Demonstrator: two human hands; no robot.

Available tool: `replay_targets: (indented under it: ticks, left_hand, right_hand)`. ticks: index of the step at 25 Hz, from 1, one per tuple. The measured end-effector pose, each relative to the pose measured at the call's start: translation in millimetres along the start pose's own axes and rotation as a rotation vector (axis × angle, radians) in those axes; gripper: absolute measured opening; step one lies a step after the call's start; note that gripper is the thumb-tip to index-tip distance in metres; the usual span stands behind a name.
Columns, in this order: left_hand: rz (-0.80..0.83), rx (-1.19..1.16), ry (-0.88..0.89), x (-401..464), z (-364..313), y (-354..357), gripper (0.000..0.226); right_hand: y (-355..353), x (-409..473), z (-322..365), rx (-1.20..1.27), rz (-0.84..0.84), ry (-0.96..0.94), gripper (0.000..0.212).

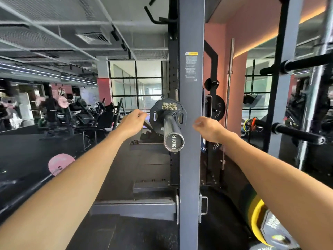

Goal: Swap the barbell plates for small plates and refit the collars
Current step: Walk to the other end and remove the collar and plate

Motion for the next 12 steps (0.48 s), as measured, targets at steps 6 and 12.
replay_targets:
  ticks: [6, 12]
  left_hand:
    - [0.05, 0.022, 0.019, 36, 15, 20, 0.042]
    - [0.098, 0.049, 0.003, 73, 33, 66, 0.038]
  right_hand:
    - [6, 31, 15, -0.002, -0.024, -0.007, 0.034]
    - [43, 82, 23, -0.022, 0.035, -0.066, 0.046]
Point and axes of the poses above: each hand's wrist, its own x-axis towards the middle knuckle, its own y-axis out of the palm, z = x × y, the point moved 10 cm from there along x, towards the middle knuckle, and after that the axes turned 6 degrees about -z, right-handed, at the moved point
